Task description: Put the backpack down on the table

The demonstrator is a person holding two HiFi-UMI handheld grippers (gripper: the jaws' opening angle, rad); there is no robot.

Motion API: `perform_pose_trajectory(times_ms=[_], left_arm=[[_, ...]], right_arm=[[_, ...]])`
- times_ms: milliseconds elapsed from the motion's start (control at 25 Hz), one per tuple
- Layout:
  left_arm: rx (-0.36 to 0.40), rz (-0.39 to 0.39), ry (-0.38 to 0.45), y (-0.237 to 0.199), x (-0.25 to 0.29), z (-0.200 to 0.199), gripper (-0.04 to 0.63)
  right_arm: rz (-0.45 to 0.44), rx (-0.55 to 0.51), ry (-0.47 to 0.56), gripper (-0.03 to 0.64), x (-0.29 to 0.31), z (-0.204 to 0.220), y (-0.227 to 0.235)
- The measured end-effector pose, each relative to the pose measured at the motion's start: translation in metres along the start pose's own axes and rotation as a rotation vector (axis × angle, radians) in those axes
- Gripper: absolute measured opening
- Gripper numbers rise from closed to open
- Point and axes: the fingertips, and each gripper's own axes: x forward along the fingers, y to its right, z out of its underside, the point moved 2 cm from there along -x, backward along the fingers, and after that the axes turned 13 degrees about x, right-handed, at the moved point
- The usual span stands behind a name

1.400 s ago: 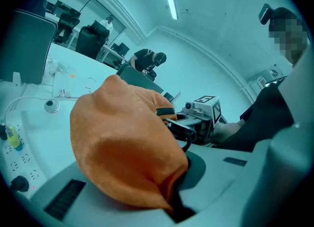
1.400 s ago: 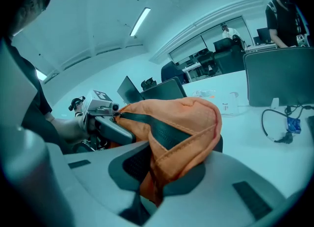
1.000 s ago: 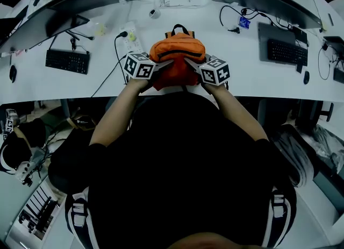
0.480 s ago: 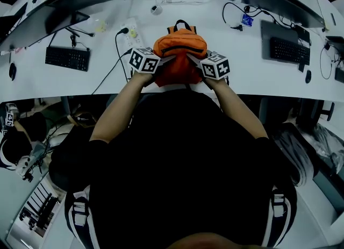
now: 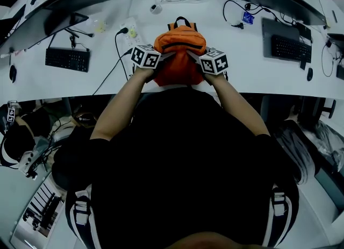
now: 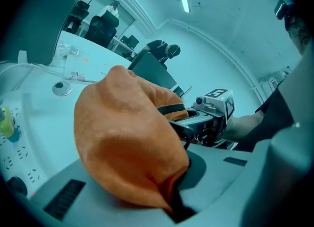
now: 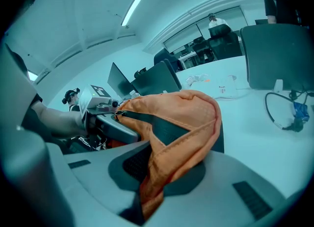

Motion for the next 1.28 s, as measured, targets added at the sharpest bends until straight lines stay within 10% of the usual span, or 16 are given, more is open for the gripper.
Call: perform_pose_trajectory(times_ms=[1280], left_arm=[[-0.064, -0.035, -0.070, -0.072, 0.042, 0.020, 0.038]], right_arm=[[0.056, -0.004, -0.078, 0.063, 0.050, -0.001, 0.061]])
